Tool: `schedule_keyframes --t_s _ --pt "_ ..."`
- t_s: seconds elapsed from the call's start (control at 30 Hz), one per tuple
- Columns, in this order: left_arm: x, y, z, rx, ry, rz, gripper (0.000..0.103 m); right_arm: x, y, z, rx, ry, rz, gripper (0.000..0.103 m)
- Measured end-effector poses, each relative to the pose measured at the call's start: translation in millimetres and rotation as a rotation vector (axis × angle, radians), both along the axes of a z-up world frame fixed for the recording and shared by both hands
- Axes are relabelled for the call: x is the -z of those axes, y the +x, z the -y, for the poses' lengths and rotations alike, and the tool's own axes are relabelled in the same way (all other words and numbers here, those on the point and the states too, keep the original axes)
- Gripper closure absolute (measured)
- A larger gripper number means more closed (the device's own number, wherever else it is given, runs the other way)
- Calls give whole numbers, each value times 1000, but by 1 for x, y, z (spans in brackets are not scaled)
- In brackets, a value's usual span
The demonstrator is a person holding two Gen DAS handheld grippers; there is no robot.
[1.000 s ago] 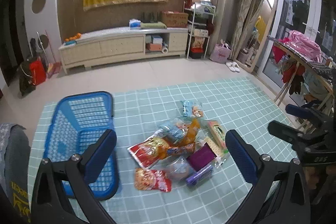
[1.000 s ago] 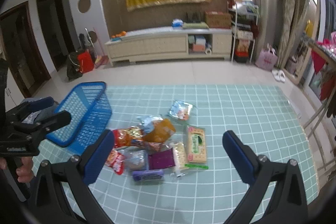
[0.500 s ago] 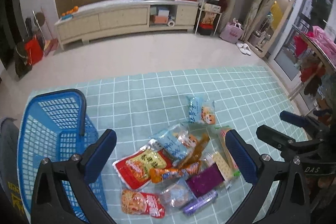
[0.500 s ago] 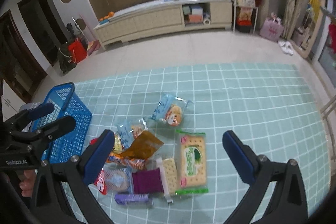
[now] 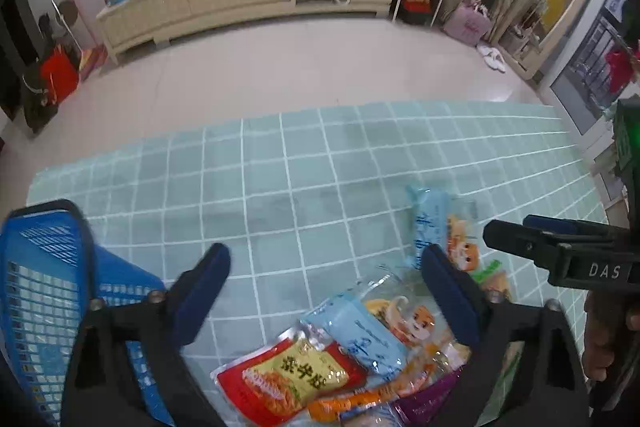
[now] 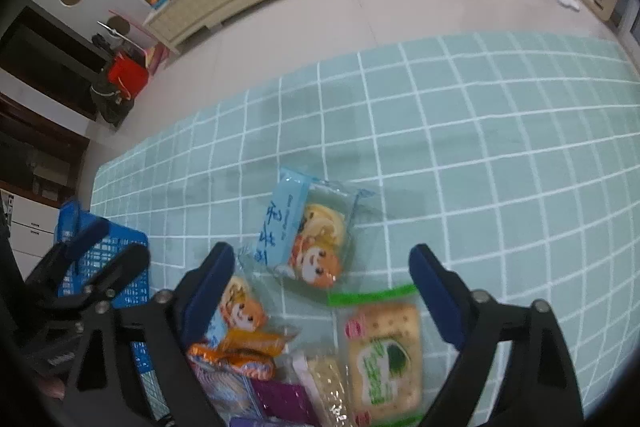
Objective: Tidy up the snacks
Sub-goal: 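Lower the left tool onto the blue bread pack and close it, then lift the blue bread pack with the left tool while the right tool grasps another bread pack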
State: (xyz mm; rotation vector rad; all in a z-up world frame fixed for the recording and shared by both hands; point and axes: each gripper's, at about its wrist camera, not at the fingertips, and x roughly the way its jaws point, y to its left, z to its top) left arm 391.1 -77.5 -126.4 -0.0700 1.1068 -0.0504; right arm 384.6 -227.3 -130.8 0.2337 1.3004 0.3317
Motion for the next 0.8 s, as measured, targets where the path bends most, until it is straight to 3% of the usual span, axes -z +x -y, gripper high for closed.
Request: schedule_keyframes --t_s 0.07,0.4,0.47,0.8 --pt "9 5 -4 -24 -16 -34 29 7 9 -5 -7 -1 -23 16" --pt "27 6 -8 -29 -12 -79 29 36 36 -32 -17 -96 -99 17" --pt "26 2 -10 -36 -21 -80 29 41 36 -33 -22 -112 -110 31" --pt "29 -11 -5 -19 -35 -117 29 33 1 -23 -102 -127 -50 34"
